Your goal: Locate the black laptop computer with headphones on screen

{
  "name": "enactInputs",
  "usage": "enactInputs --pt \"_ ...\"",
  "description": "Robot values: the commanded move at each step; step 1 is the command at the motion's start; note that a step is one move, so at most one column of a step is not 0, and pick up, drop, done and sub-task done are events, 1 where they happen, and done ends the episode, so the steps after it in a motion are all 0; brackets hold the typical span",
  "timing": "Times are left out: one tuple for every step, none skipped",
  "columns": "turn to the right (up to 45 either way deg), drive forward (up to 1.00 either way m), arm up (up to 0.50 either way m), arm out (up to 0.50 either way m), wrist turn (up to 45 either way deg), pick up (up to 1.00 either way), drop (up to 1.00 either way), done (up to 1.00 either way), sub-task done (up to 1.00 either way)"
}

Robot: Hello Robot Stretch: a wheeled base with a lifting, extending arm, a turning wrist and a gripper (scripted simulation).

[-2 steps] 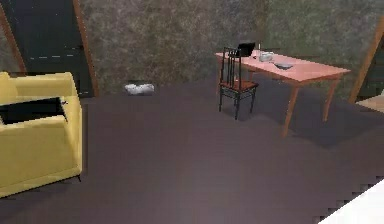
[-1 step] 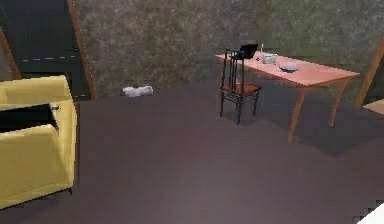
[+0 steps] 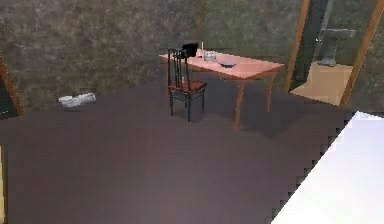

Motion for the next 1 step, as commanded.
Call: enactInputs --pt "0.0 1.0 0.0 0.0 0.0 0.0 0.0 0.0 0.0"
